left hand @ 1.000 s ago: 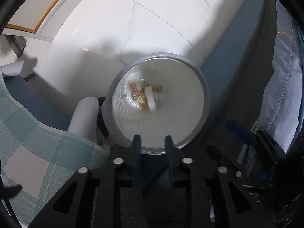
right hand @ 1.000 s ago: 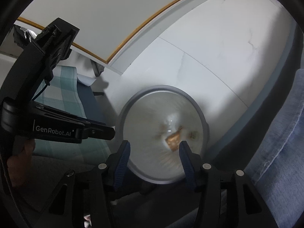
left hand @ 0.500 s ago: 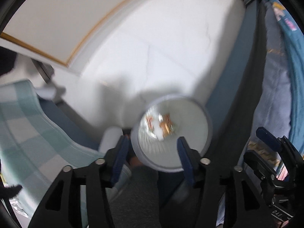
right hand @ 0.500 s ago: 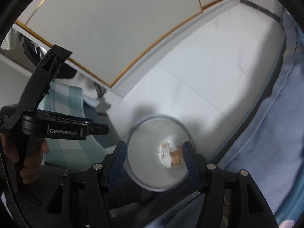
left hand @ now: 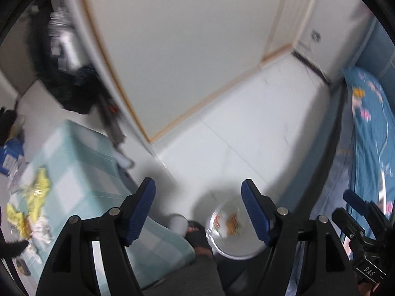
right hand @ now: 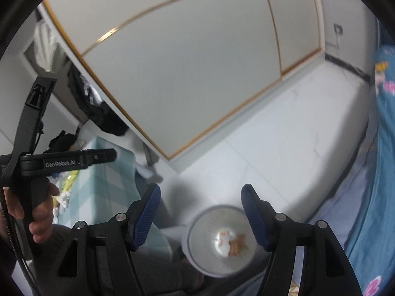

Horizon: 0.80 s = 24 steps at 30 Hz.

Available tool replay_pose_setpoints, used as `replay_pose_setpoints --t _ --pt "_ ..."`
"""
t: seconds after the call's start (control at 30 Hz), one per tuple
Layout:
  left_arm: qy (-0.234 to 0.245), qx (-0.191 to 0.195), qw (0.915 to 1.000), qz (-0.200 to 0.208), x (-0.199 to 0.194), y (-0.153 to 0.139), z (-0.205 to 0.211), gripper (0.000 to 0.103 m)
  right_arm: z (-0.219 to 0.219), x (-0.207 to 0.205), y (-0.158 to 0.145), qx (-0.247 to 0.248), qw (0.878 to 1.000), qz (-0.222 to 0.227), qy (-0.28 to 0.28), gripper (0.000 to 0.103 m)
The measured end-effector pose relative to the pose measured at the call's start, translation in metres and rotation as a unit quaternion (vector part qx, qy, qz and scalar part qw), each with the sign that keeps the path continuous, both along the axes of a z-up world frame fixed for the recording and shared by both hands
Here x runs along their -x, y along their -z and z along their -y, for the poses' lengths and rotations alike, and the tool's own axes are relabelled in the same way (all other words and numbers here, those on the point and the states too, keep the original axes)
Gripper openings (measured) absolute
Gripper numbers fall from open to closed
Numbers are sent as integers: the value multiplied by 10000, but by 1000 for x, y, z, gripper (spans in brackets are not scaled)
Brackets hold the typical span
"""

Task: Collect trash
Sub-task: 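Move both open grippers back over the table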

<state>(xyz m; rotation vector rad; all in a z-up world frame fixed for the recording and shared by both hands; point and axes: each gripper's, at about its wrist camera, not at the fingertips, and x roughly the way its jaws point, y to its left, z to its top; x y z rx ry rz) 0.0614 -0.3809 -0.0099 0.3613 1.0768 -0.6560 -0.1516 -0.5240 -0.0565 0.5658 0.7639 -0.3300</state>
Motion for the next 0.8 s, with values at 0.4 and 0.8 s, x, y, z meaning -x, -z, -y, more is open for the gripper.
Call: replay_pose_setpoints --t 0.4,0.8 --pt "-1165 797 9850 992 -13 -61 -117 82 -91 -51 -83 819 9875 951 -951 74" --pt "-2146 1135 9513 1899 -13 -92 -228 92 -195 -99 -126 1221 9580 1641 -2009 82"
